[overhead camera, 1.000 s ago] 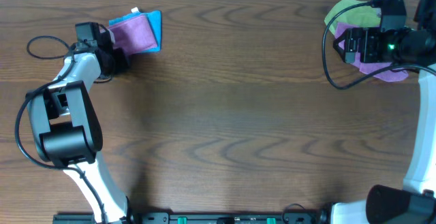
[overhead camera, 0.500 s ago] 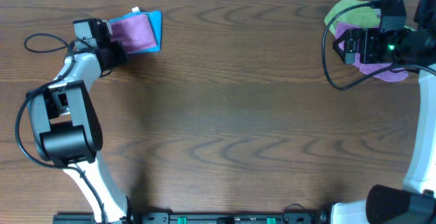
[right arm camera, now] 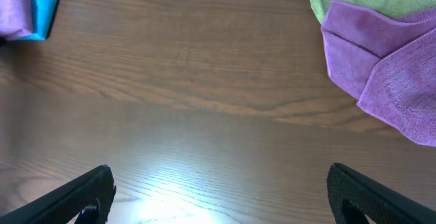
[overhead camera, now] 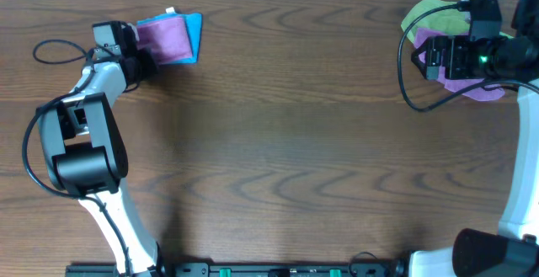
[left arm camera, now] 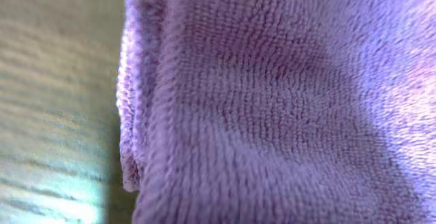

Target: Fold the cloth

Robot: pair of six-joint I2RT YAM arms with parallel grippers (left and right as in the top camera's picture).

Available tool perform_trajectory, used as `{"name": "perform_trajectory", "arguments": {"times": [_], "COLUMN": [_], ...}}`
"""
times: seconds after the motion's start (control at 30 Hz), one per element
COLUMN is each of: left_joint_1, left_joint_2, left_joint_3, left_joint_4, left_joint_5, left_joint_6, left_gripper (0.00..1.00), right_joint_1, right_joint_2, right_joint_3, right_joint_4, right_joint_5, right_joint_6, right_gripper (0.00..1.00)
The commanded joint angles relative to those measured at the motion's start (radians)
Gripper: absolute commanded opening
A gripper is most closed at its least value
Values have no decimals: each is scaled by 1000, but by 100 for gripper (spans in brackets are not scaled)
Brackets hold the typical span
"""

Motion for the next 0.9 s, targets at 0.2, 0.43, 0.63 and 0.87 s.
{"name": "perform_trajectory", "arguments": {"times": [0.2, 0.43, 0.63, 0.87], "left_joint_1": [-4, -4, -4, -5], "left_joint_2": [19, 19, 16, -64], "left_joint_3": [95, 100, 131, 176], "left_joint_4": [8, -21, -105, -183], "left_joint_5": [-3, 79, 126, 150], "left_joint_6": [-7, -8, -8, 0], "left_gripper": [6, 6, 6, 6], "right_joint_1": [8, 8, 8, 8], "right_joint_2": [-19, -19, -19, -19], "right_joint_3": [-6, -6, -6, -6], "right_joint_4": [-6, -5, -5, -5], "right_joint_5": [-15, -20, -34, -34], "right_joint_6": [-10, -10, -10, -10], "right_gripper": [99, 99, 99, 99]}}
